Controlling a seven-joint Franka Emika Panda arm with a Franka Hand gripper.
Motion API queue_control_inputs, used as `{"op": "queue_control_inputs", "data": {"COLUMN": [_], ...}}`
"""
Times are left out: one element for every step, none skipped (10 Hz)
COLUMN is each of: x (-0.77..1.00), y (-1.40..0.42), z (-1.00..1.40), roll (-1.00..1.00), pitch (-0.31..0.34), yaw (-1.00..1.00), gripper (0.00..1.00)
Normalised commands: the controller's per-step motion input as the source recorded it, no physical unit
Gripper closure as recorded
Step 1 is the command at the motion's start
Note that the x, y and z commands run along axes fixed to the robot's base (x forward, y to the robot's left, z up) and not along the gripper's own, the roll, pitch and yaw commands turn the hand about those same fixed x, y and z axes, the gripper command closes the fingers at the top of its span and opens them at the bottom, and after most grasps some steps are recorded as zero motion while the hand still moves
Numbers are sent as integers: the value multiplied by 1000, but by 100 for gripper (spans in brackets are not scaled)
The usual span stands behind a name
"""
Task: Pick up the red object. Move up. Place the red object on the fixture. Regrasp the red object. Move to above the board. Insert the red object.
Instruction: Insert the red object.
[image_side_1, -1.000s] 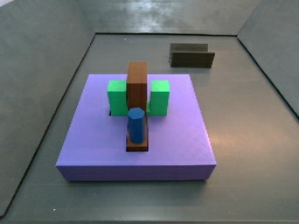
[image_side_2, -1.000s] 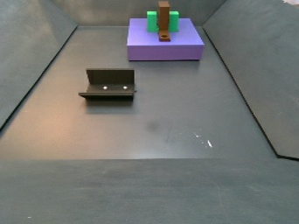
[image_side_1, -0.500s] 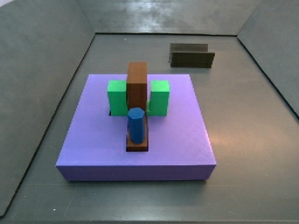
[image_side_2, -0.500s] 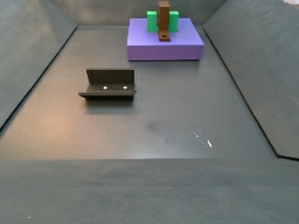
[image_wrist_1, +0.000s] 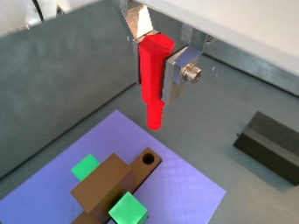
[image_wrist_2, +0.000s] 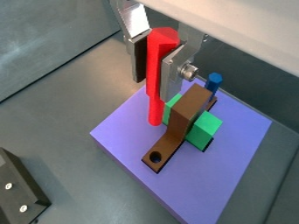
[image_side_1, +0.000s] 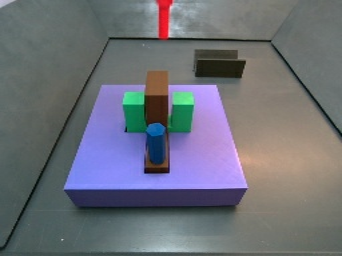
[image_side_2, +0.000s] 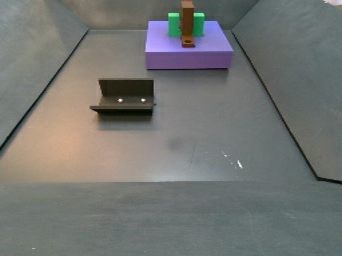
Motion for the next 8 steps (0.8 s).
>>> {"op": "queue_control_inputs", "data": {"x": [0,0,17,0,43,0,0,11], "y": [31,103,163,126,0,0,0,0], "z": [-420,-506,-663,-646,-649,-526,-377,-320], "roll": [-279,-286,-213,-89,-61,-96,-124,-90], "pitch": [-260,-180,-131,-71,0,0,0,0], "yaw": [0,-20,0,0,-34,-89,-66,-54], "gripper": [100,100,100,100,100,100,100,100]}}
